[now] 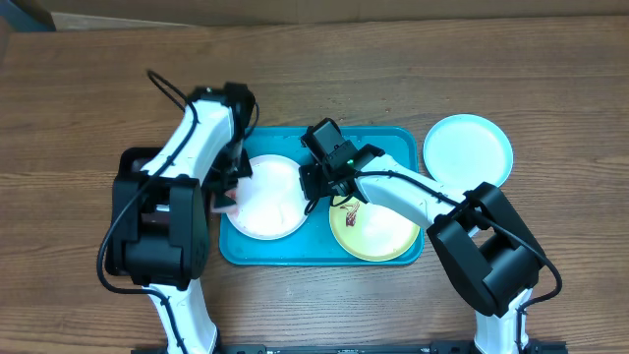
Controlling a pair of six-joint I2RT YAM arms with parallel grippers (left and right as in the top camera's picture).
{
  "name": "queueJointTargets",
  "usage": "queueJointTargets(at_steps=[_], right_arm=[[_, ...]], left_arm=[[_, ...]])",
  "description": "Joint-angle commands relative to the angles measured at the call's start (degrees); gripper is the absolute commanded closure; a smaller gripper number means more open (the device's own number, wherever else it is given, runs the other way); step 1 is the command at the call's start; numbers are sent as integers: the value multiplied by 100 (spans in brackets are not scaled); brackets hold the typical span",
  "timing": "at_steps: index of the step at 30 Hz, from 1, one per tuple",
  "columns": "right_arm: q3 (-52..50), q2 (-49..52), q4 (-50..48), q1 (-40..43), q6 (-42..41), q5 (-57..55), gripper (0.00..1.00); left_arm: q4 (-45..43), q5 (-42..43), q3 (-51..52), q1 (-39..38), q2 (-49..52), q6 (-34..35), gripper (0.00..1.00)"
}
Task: Clean dirty plates on tray and stack at the side
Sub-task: 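Hold the white plate rim with the right gripper and scrub with the sponge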
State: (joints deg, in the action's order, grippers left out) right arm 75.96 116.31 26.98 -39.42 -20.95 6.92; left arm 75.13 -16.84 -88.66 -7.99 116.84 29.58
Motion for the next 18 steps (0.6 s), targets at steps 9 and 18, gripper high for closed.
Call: queueJointTargets(at_steps=[9,18], right_arm=[[72,-520,127,-31,216,-291,96],[566,-1368,839,-588,1187,-3241,96]], left_arm=[[472,-468,-859,127,-1915,1272,95],[863,-221,-835,822,-3445,581,96]])
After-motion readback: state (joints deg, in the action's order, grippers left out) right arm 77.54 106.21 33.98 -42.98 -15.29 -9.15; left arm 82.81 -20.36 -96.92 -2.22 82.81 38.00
